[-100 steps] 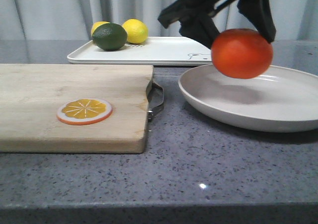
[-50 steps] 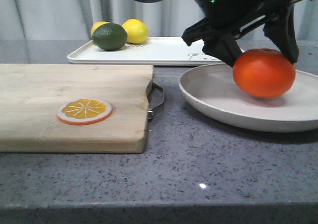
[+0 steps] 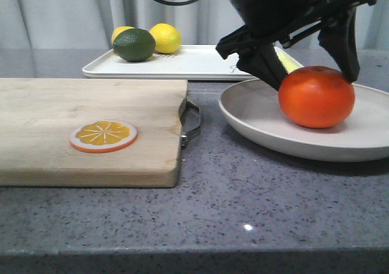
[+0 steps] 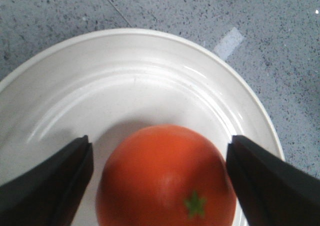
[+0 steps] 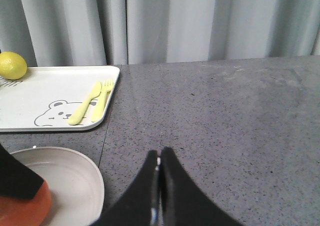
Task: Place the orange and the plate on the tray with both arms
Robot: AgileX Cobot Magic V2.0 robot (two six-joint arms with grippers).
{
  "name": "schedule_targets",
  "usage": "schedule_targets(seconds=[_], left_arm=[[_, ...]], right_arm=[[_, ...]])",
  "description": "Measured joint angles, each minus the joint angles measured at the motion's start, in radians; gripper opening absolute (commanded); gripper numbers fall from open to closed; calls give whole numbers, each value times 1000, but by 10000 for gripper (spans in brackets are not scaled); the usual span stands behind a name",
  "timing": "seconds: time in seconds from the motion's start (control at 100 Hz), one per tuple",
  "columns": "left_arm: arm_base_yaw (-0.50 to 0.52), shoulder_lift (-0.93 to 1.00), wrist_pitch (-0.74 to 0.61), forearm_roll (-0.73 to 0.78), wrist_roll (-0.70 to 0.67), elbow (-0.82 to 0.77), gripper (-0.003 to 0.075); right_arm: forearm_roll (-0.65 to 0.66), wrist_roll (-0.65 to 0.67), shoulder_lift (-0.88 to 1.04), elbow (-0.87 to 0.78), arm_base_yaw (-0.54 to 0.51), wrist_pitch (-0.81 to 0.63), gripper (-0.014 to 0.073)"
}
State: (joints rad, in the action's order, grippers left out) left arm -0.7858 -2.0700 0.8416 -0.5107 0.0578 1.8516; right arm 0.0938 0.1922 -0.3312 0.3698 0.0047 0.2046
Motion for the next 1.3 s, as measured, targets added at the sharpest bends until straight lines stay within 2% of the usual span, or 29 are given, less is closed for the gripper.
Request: schedule_targets(seconds=[0.26, 0.36, 0.46, 0.65, 0.72, 0.82, 1.01, 1.3], left_arm=[[33, 0, 46, 0, 0, 45, 574], [44, 0, 64, 2, 0, 84, 547], [50, 16, 70, 9, 12, 111, 464], [52, 94, 95, 65, 26, 117, 223], [52, 119, 114, 77, 26, 119, 169], [52, 153, 131, 95, 28, 112, 131], [52, 264, 89, 125, 30, -10, 92], [52, 549, -108, 151, 32, -385, 19]], right_arm=[[0, 0, 0, 0, 0, 0, -64], [0, 0, 0, 0, 0, 0, -64], [0, 0, 0, 0, 0, 0, -64], [0, 0, 0, 0, 0, 27, -64], [0, 0, 0, 0, 0, 54, -64], [0, 0, 0, 0, 0, 85, -64], [0, 0, 0, 12, 0, 146, -64], [0, -13, -54, 84, 11, 248, -64]])
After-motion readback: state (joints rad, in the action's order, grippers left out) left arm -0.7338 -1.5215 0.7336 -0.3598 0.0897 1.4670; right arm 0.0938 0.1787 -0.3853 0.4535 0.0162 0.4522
